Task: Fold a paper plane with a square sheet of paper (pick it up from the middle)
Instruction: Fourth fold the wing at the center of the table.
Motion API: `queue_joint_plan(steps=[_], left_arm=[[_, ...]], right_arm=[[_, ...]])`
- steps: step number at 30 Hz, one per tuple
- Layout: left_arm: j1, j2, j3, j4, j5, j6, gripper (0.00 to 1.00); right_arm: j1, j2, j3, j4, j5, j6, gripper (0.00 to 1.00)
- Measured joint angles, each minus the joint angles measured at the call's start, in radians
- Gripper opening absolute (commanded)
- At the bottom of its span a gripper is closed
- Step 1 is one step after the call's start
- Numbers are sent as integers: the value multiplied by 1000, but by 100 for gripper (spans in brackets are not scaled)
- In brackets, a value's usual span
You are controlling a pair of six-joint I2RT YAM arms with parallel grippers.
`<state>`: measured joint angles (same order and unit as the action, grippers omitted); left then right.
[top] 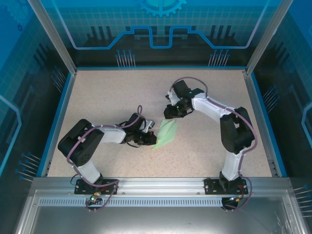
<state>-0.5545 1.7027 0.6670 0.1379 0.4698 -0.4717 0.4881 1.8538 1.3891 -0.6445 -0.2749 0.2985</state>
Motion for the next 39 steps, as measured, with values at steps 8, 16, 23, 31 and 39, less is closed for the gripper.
queue_joint_plan(steps=[8, 16, 23, 31, 39], left_arm=[[0, -6, -5, 4, -1, 0, 0], [0, -31, -37, 33, -26, -1, 0], [0, -38, -44, 37, -35, -1, 0], [0, -38, -49, 49, -35, -1, 0], [0, -38, -56, 62, -35, -1, 0]], right_arm=[[58, -64, -152, 67, -61, 61, 23], [97, 5, -166, 144, -86, 102, 21], [102, 71, -166, 179, -93, 111, 21], [108, 122, -140, 198, -100, 113, 19], [108, 155, -119, 200, -101, 113, 19]])
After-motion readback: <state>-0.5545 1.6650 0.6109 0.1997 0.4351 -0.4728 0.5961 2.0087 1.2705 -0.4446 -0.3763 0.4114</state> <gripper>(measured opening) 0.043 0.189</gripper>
